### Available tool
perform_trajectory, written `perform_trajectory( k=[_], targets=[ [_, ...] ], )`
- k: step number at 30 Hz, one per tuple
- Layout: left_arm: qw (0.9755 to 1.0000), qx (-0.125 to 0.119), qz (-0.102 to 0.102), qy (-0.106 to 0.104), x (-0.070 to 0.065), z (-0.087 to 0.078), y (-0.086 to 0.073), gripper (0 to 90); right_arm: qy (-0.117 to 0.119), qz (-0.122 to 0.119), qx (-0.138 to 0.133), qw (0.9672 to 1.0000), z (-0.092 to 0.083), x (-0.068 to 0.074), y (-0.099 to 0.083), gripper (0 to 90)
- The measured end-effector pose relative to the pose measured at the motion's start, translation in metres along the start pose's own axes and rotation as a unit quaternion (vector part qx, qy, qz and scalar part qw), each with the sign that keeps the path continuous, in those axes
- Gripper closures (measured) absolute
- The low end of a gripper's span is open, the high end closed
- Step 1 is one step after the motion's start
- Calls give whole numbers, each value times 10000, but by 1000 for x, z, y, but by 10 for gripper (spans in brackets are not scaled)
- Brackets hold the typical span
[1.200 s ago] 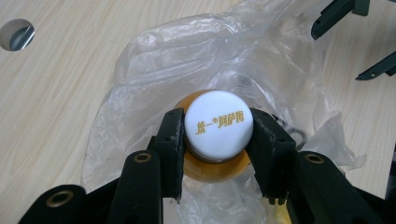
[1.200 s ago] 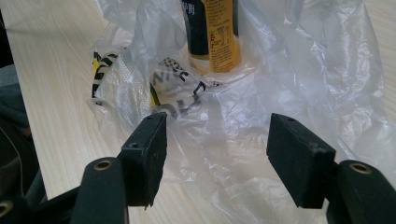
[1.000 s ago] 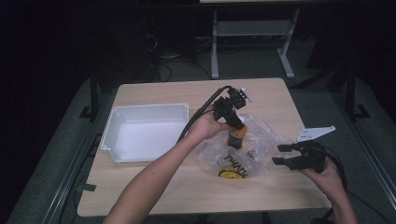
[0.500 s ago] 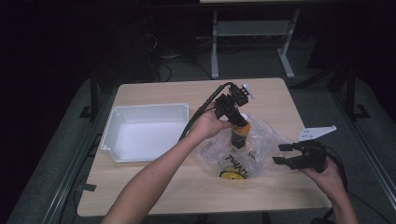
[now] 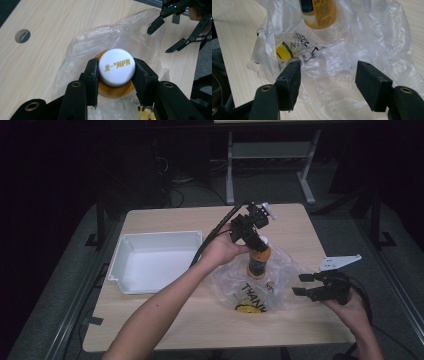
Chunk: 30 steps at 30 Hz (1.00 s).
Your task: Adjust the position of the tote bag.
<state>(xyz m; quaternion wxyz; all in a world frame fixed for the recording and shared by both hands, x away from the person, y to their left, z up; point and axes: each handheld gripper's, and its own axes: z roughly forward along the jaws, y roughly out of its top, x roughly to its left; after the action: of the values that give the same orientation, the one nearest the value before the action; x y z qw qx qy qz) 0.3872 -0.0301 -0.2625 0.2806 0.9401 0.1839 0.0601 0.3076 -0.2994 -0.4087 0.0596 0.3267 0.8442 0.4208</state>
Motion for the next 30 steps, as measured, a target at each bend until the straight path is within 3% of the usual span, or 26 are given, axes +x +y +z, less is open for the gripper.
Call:
perform_trajectory(
  k=[23,30],
  targets=[
    [9998,-186,-44,66,1,-44,5,595,-5,-1,1,10000,0,-1,0,366],
    [9993,-334,-88,144,8,-68,0,596,-23,13,-3,10000,0,-1,0,366]
  ],
)
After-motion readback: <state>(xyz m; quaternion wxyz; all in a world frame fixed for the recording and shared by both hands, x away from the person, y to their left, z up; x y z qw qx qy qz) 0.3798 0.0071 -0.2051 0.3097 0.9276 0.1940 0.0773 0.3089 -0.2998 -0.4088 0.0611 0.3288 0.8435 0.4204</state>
